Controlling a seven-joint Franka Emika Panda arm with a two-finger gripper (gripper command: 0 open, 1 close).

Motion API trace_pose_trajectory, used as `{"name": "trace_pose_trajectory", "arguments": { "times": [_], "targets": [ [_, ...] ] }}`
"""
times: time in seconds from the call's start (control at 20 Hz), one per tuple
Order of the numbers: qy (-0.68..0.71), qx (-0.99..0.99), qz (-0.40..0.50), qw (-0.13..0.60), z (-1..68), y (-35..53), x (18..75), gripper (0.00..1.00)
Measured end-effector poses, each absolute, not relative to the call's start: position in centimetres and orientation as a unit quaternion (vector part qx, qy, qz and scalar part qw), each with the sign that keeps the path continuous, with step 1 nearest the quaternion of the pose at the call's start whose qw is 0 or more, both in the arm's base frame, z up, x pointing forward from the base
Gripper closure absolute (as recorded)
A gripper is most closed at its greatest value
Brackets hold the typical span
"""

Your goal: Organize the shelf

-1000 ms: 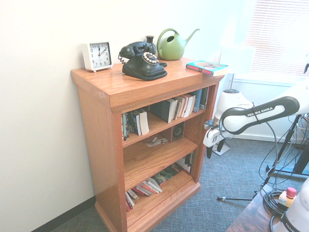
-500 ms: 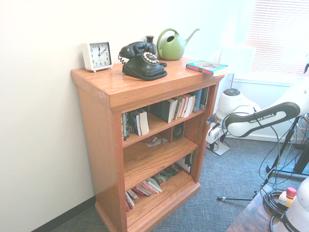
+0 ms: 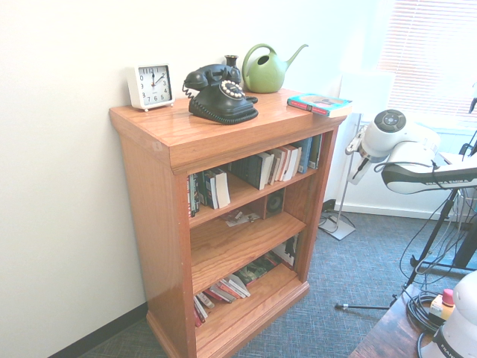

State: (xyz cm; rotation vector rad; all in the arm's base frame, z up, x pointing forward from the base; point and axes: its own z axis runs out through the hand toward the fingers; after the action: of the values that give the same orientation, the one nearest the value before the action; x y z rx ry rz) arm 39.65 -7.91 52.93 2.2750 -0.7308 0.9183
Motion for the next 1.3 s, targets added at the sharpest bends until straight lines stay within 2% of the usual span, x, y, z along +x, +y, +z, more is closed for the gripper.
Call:
{"name": "trace_pose_trajectory", "arguments": {
  "times": [0.55, 0.8, 1.3],
  "targets": [
    [-0.168, 0.692, 0.498, 0.495, 56.6, -5.7, 41.9, 0.0],
    [-0.137, 0.696, 0.514, 0.482, 56.1, -3.8, 43.8, 0.0],
    [-0.133, 0.687, 0.531, 0.478, 57.2, -5.8, 47.9, 0.0]
  ]
}}
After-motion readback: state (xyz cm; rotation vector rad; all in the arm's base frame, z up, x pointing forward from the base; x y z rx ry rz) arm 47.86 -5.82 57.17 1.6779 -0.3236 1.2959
